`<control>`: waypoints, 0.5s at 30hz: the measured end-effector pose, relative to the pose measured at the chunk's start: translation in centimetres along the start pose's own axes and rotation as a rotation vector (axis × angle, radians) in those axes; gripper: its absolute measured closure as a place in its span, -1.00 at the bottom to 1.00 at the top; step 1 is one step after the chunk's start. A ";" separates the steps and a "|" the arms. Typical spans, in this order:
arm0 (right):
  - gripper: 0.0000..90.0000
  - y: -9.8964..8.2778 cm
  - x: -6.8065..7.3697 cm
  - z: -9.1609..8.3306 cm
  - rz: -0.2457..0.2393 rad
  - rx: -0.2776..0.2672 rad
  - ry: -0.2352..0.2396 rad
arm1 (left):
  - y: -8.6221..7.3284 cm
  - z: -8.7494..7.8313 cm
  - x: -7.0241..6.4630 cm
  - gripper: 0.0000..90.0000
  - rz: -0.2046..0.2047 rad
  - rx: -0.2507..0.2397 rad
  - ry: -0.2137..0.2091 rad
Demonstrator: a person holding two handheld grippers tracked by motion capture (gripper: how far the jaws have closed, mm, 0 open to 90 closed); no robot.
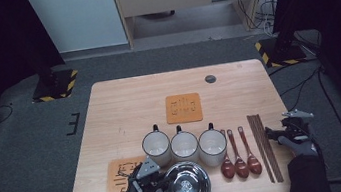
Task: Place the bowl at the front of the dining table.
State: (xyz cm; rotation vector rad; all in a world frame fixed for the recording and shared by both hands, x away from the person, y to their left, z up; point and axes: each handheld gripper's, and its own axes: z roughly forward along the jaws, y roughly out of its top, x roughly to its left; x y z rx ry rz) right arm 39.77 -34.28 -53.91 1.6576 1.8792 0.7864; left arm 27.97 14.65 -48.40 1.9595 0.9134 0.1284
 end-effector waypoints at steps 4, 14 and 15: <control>-0.93 0.0 0.0 0.0 -0.001 0.000 0.000 | 0.3 -0.5 -0.2 0.88 0.002 -0.019 -0.005; -0.93 0.0 0.0 0.0 -0.001 0.000 0.000 | 1.3 -2.0 -0.3 0.87 0.007 -0.085 -0.005; -0.93 0.0 0.0 0.0 -0.001 0.000 0.000 | 1.5 -2.1 -0.2 0.87 0.009 -0.089 -0.005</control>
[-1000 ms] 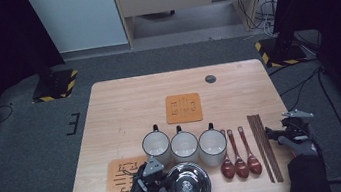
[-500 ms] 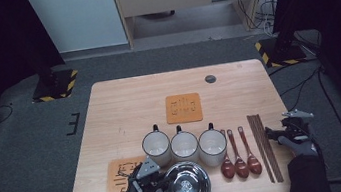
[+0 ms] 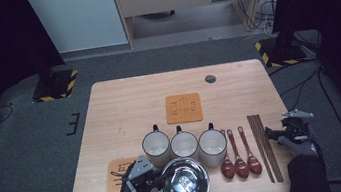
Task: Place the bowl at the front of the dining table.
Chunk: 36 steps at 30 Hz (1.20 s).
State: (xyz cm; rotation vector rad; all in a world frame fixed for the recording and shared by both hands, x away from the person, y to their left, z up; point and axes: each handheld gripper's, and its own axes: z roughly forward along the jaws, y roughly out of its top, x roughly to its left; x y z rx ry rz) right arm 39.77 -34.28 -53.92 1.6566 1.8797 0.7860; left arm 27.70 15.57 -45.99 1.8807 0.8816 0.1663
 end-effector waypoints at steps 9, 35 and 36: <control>-0.93 0.0 0.0 0.0 0.001 0.000 -0.002 | 1.3 -0.7 0.0 0.87 0.006 -0.046 -0.003; -0.96 0.0 0.0 0.1 -0.002 0.004 0.004 | 7.2 -0.8 -0.1 0.87 0.041 -0.151 0.000; -0.96 0.0 -0.1 0.1 -0.005 0.002 0.005 | 7.4 -0.7 -0.1 0.87 0.044 -0.151 0.003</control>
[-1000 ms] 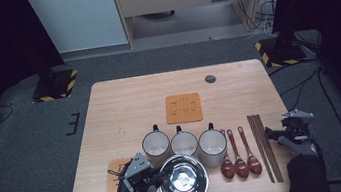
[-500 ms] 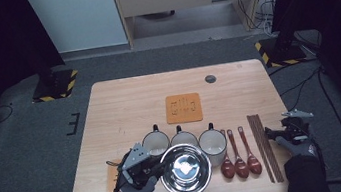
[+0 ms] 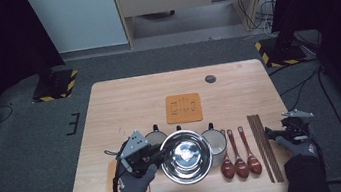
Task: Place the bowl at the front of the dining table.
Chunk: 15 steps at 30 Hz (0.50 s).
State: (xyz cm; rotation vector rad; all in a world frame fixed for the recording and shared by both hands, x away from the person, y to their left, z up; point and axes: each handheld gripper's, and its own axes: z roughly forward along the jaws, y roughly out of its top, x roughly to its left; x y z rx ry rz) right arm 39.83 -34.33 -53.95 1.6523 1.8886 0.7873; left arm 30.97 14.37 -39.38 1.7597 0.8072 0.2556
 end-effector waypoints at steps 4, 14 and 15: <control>-0.96 0.0 0.0 0.0 -0.001 0.001 0.004 | 0.9 0.4 0.1 0.86 0.006 -0.006 0.004; -0.96 0.0 0.0 0.0 -0.001 0.001 0.005 | 2.8 1.3 0.7 0.87 0.008 -0.026 0.023; -0.96 0.0 0.0 0.0 -0.001 0.001 0.004 | 3.0 1.4 0.8 0.87 0.009 -0.026 0.023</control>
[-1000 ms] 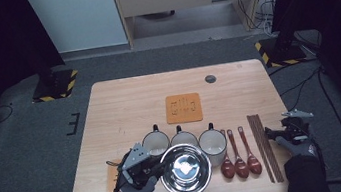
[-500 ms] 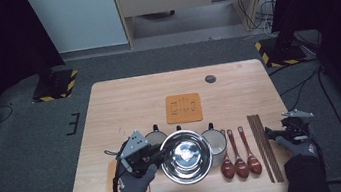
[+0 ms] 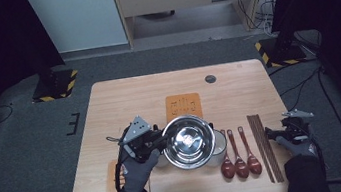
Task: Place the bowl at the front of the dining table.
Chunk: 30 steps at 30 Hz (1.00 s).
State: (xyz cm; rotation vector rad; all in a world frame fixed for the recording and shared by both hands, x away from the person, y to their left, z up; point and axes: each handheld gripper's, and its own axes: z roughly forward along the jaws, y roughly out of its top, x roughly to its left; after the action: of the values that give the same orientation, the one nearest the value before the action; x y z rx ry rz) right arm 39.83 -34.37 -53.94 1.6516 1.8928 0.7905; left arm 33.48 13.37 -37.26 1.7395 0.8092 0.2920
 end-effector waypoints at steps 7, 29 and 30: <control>-0.96 0.0 0.0 0.0 0.000 -0.001 -0.002 | 1.6 0.9 0.4 0.87 0.002 -0.009 0.012; -0.96 0.0 0.0 0.0 -0.001 -0.002 -0.004 | 4.4 3.6 2.6 0.86 -0.013 -0.007 0.061; -0.96 0.0 0.0 0.0 -0.003 -0.003 -0.004 | 4.5 3.8 2.7 0.86 -0.016 -0.008 0.060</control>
State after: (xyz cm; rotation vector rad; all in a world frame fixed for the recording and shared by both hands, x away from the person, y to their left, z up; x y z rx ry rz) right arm 39.83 -34.37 -53.96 1.6473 1.8899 0.7881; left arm 39.29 11.73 -34.90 1.7234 0.8637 0.3377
